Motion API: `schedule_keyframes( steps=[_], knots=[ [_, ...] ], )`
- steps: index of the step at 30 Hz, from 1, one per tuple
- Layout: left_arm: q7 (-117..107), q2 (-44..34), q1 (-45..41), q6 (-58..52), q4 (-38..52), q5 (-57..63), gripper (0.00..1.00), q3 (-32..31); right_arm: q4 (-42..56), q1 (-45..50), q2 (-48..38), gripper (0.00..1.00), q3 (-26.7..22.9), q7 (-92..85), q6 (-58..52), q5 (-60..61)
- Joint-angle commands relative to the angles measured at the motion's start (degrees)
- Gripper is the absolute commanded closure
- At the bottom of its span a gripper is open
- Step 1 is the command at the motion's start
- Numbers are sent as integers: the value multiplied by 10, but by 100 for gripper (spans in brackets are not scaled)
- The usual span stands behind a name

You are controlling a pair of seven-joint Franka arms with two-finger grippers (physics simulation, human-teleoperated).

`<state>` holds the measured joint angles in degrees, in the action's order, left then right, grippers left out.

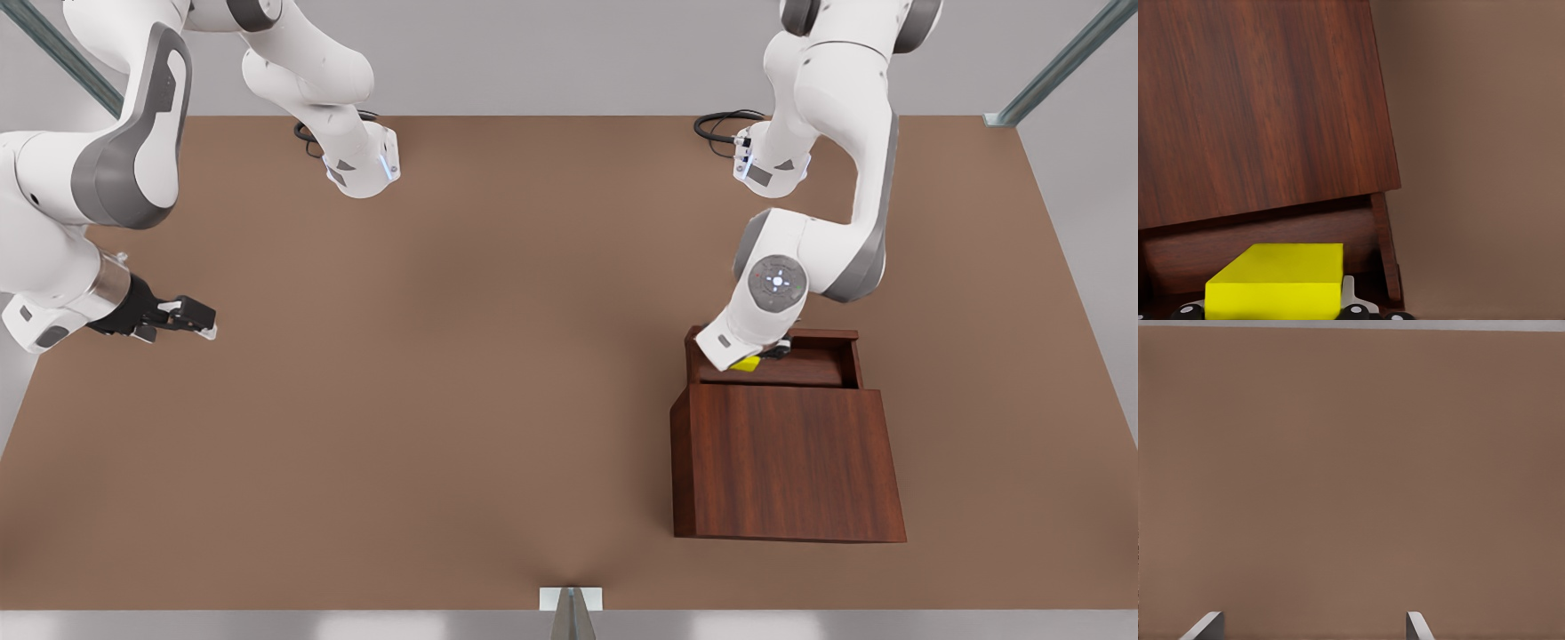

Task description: Open the drawer with left arm, place the square in the middle with right arm, and place the square in the drawer with left arm

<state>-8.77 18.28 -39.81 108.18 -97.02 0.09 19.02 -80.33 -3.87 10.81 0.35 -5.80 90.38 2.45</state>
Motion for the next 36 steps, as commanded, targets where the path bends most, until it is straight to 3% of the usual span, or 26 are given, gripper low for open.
schedule_keyframes(
  steps=[1, 11, 12, 18, 24, 25, 28, 30, 36],
  knots=[
    [1, 1, 0, 1, 0, -7, 26, 6, 0, 0, 0, 0, 0, 0, 0, 0],
    [12, 15, 0, 11, -13, -9, 22, 22, 0, 1, 0, 0, 0, 0, 0, 0],
    [12, 15, 0, 11, -13, -9, 0, 22, 0, 1, 0, 0, 0, 0, 0, 1],
    [10, 13, -1, -2, -10, -9, 0, 22, 0, 1, 0, 0, 0, 0, 1, 1],
    [1, 11, 1, -81, 134, -40, 0, 46, 0, 1, 0, 0, 0, 0, 1, 1],
    [2, 8, 41, -110, 158, -38, 0, 26, 0, 1, 0, 0, 0, 0, 1, 1],
    [1, -24, 242, -129, 185, 61, 0, -192, 0, 1, 0, 0, 0, 0, 0, 1],
    [2, -41, 314, -119, 185, 88, 0, -261, 0, 1, 0, 0, 0, 0, 1, 0],
    [2, -63, 333, -119, 182, 115, 0, -287, 0, 0, 0, 0, 0, 0, 0, 1]
  ],
)
